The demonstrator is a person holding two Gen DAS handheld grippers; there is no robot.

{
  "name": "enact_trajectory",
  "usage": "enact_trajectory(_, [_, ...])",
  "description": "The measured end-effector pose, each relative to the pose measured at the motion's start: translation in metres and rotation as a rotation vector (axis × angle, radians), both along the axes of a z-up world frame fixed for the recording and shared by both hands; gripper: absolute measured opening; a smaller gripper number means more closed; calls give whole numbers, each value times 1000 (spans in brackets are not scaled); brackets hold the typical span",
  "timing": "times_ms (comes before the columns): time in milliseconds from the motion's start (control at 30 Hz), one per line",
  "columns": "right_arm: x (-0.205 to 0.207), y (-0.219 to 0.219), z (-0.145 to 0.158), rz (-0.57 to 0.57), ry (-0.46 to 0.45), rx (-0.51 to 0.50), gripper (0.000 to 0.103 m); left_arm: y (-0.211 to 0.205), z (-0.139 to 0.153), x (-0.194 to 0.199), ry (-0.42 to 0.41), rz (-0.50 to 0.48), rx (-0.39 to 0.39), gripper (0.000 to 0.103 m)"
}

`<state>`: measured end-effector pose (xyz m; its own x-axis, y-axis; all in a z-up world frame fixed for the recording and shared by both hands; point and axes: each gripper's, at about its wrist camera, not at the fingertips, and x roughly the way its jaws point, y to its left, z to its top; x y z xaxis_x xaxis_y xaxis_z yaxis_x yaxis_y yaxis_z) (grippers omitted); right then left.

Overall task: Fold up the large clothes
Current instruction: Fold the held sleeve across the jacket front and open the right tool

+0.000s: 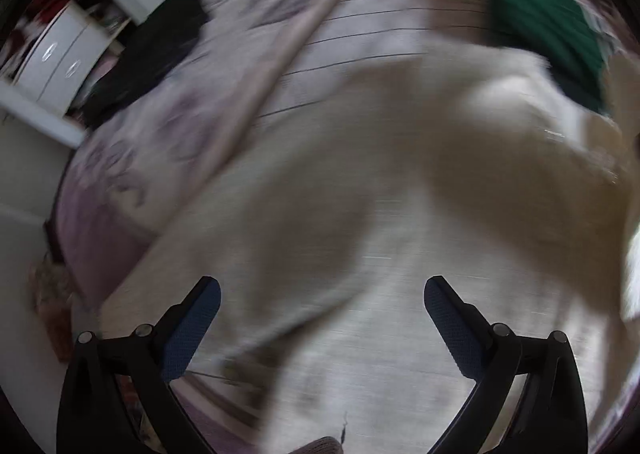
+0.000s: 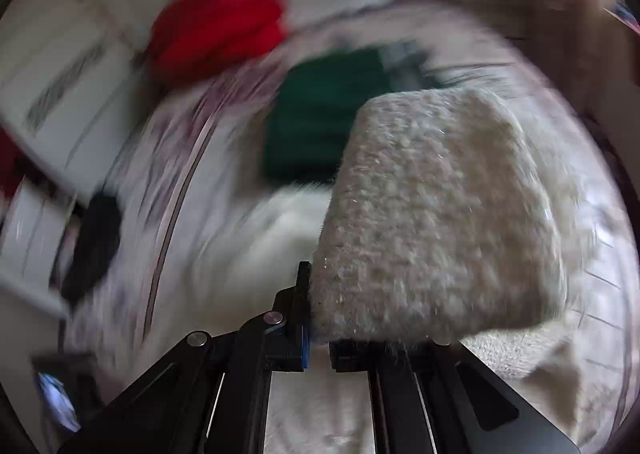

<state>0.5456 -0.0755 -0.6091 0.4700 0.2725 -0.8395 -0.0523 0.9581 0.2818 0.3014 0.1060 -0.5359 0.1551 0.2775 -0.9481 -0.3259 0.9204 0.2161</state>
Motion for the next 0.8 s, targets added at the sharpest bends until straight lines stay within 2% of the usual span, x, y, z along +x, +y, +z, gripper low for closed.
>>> enact_trajectory(67, [-9,66,-28,157,58,-68,6,31,-7,-3,16,62,10,103])
enact_trajectory(133, [0,119,-64,307,189,-93,8,60,-13,-7,26,123,-2,103])
enact_trajectory(200, [5,137,-92,357,308,-79,13,76,-14,-9,19,148,-19,103])
enact_trajectory(233, [6,138,-100,345,359,-43,20,81,-12,-9,11,149,-29,103])
enact_trajectory(300, [-8,118,-100,267,394,55,37,81,-4,-8,-11,132,-44,103])
enact_trajectory(333, [-18,104,-95,224,396,94,50,75,0,-8,-18,126,-52,103])
enact_trajectory(367, [-25,88,-86,168,394,130,57,71,7,-7,-34,110,-66,103])
enact_trajectory(400, [-33,67,-75,98,382,154,57,67,13,-5,-45,97,-77,103])
enact_trajectory(467, [-49,26,-60,-25,362,138,57,46,21,-1,-61,70,-97,103])
enact_trajectory(500, [-60,3,-55,-88,356,98,58,35,24,2,-72,49,-108,103])
enact_trajectory(567, [-73,-34,-54,-190,382,-54,58,12,25,7,-80,13,-113,103])
enact_trajectory(600, [-79,-53,-62,-224,412,-132,58,1,25,9,-82,-4,-112,103])
enact_trajectory(700, [-79,-100,-106,-254,524,-235,58,-44,18,17,-81,-63,-94,103])
enact_trajectory(800, [-72,-113,-146,-177,602,-193,55,-80,15,23,-78,-101,-65,103])
